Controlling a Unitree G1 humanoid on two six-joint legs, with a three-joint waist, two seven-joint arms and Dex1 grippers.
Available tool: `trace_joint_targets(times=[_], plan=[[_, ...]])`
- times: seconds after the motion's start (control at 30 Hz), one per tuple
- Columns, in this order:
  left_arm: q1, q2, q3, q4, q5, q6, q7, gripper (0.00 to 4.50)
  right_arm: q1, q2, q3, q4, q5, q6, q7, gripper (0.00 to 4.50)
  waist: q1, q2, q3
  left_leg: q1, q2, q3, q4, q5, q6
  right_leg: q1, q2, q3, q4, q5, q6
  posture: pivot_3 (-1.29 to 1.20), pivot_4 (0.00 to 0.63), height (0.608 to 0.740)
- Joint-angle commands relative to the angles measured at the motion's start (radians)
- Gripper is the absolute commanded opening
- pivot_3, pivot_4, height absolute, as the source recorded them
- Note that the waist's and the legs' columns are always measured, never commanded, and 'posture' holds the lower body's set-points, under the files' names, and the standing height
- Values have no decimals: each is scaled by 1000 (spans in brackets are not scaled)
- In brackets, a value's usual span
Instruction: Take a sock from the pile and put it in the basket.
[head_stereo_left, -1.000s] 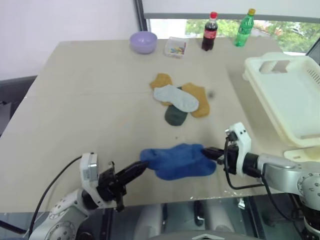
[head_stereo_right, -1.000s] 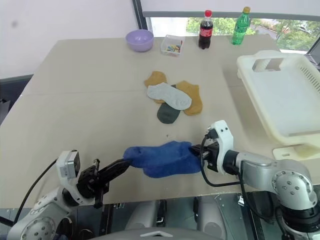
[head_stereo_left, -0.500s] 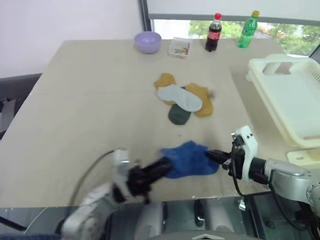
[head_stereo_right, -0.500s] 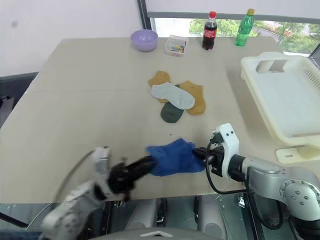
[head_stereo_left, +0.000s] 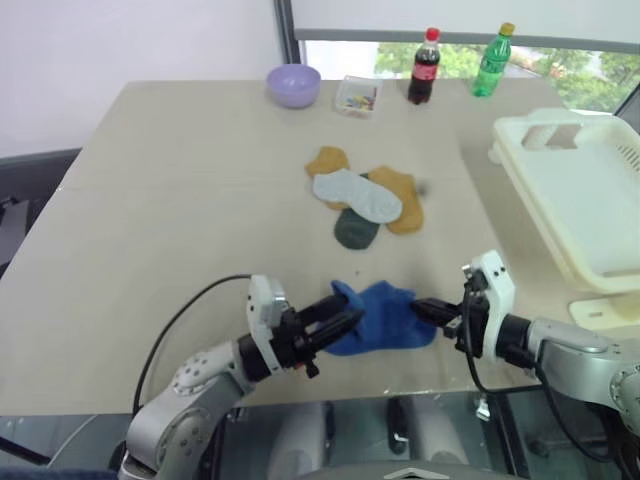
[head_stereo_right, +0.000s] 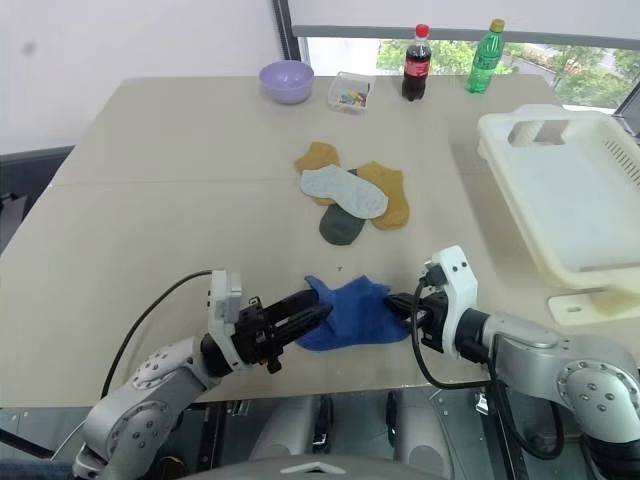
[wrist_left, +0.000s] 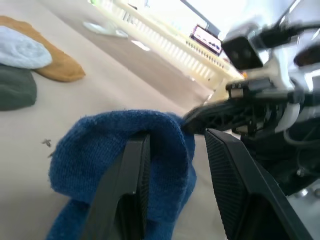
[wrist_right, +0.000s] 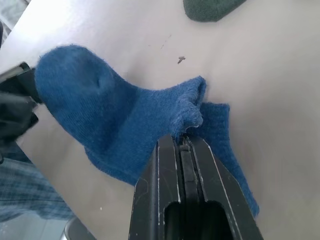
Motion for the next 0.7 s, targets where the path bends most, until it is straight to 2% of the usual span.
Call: trace_joint_targets(times=[0.03, 0.1, 0.3, 0.53, 0.7], plan=[[-5, 24, 56, -22, -161, 94, 35, 1837, 9, -11, -4, -23, 7, -24, 2, 0, 0, 0, 0, 0, 0, 0, 0, 0, 0, 0, 0, 0, 0, 0, 0, 0, 150, 736], [-11, 40, 78, -33, -247, 147, 65, 1837, 15, -14, -6, -25, 7, -27, 3, 0, 0, 0, 0, 0, 0, 0, 0, 0, 0, 0, 0, 1, 0, 0, 0, 0, 150, 736], [-40, 56, 95, -42, -357, 219, 169, 1837, 22, -23, -3, -26, 11, -34, 1, 0, 0, 0, 0, 1, -1, 0, 1, 0, 0, 1, 0, 2, 1, 0, 0, 0, 150, 736], [-36, 88, 95, -39, -386, 254, 224, 1837, 25, -30, 4, -27, 13, -42, 3, 0, 0, 0, 0, 1, -1, 1, 1, 0, 0, 1, 1, 4, 1, 0, 0, 0, 150, 736], [-28, 119, 102, -12, -468, 320, 275, 1837, 22, -33, 5, -22, 10, -42, 6, 0, 0, 0, 0, 1, -1, 0, 1, 0, 0, 1, 1, 4, 1, 0, 0, 0, 150, 736]])
